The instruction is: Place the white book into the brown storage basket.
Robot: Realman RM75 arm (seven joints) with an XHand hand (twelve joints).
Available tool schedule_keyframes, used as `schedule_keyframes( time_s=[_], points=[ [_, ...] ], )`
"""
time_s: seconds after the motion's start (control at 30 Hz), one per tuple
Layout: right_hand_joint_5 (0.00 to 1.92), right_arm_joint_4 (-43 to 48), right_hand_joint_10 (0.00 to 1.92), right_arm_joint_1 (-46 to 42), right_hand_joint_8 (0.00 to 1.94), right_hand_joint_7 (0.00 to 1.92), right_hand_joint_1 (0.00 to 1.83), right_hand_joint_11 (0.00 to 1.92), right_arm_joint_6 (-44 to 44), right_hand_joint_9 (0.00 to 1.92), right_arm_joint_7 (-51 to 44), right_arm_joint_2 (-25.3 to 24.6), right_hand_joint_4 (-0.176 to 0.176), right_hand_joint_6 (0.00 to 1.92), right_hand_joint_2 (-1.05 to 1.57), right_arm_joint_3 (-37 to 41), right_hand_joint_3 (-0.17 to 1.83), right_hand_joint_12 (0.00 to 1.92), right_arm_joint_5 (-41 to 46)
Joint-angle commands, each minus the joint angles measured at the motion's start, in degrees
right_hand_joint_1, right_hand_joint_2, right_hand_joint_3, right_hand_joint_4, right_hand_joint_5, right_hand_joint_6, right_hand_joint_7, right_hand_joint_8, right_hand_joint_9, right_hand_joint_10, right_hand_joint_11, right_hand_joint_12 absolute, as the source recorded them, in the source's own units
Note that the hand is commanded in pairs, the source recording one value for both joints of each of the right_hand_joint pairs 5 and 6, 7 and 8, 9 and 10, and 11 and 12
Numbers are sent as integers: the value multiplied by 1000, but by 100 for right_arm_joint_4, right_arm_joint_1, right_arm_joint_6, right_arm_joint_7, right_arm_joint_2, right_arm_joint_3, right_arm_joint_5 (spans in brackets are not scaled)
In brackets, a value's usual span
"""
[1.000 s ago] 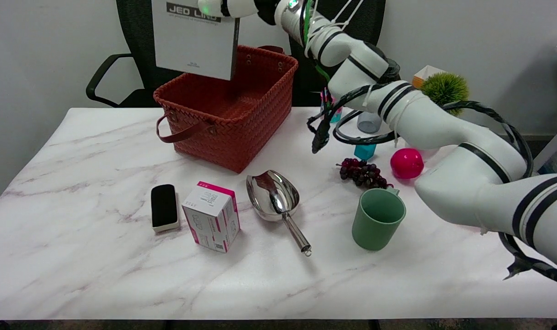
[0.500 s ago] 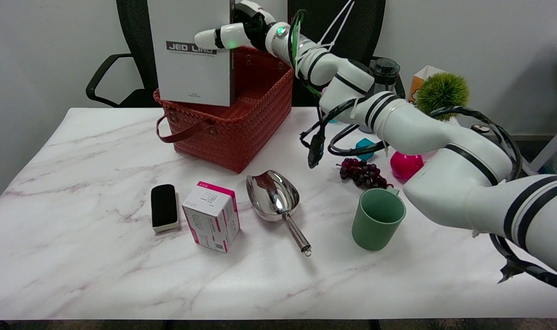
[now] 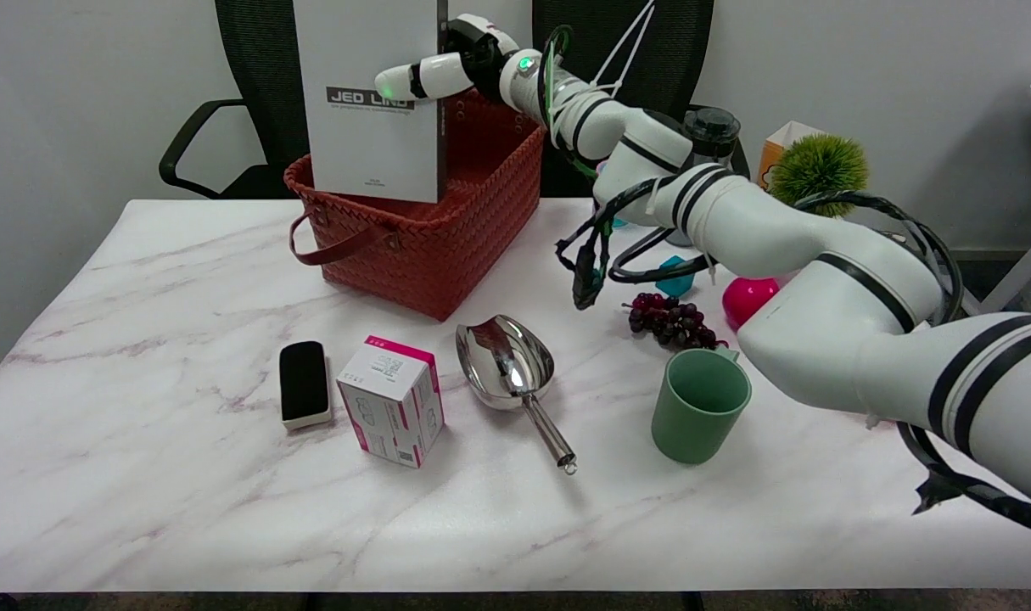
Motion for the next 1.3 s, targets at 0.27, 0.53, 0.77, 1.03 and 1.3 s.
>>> schedule_keyframes(
  time_s=[0.27, 0.53, 0.77, 1.03, 1.3],
  points=[
    [1167, -604, 1382, 143, 1466, 1466, 1318, 1090, -314, 1382, 24, -22, 0, 1167, 883, 162, 804, 1090, -391],
    [1163, -555, 1372, -33, 1466, 1466, 1312, 1079, -267, 1372, 24, -14, 0, 1163, 881, 106, 797, 1079, -509],
    [944, -516, 1155, -57, 1308, 1308, 1280, 866, -170, 1155, 24, -6, 0, 944, 563, 106, 854, 866, -511],
    [661, -324, 479, -137, 972, 972, 1236, 330, -90, 479, 24, 66, 0, 661, 208, 106, 996, 330, -511],
    [636, -260, 369, -137, 887, 887, 1223, 285, -35, 369, 16, 74, 0, 636, 165, 106, 1020, 285, -511]
  ],
)
